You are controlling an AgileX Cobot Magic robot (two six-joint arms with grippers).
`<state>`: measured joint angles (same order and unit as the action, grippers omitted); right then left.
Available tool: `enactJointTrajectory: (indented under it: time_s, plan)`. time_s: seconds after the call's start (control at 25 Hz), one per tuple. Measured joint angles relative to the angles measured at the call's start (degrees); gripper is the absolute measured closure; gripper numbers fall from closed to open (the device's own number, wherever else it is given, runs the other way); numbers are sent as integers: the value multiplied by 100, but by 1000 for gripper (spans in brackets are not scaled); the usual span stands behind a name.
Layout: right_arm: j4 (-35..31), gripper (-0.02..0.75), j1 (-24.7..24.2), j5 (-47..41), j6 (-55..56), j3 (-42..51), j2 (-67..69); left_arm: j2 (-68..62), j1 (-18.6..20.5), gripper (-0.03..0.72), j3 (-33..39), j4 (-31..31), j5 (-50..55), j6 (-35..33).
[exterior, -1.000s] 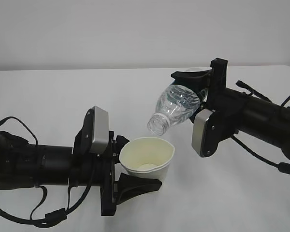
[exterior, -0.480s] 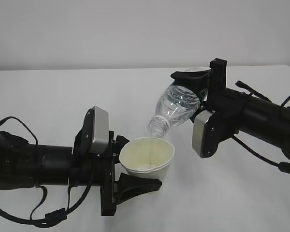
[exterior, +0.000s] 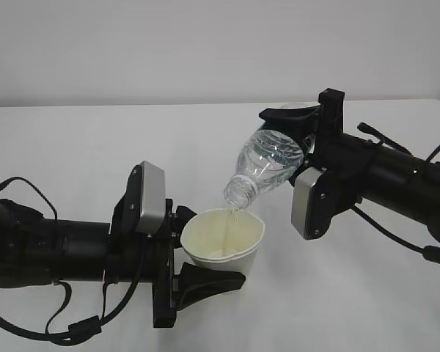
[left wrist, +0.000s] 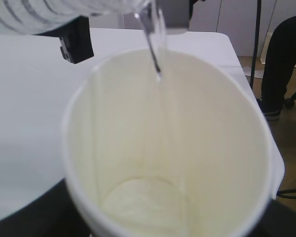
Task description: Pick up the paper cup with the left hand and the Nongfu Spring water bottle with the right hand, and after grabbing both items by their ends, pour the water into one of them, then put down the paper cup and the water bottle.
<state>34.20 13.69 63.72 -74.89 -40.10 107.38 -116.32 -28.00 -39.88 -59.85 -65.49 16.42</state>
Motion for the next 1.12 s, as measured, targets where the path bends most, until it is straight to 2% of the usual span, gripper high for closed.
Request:
enactJointTrajectory:
  time_s: [1.12]
  plan:
    - [0,312,0,0,-116,-3,0,0,0,217,0,-74,0,0]
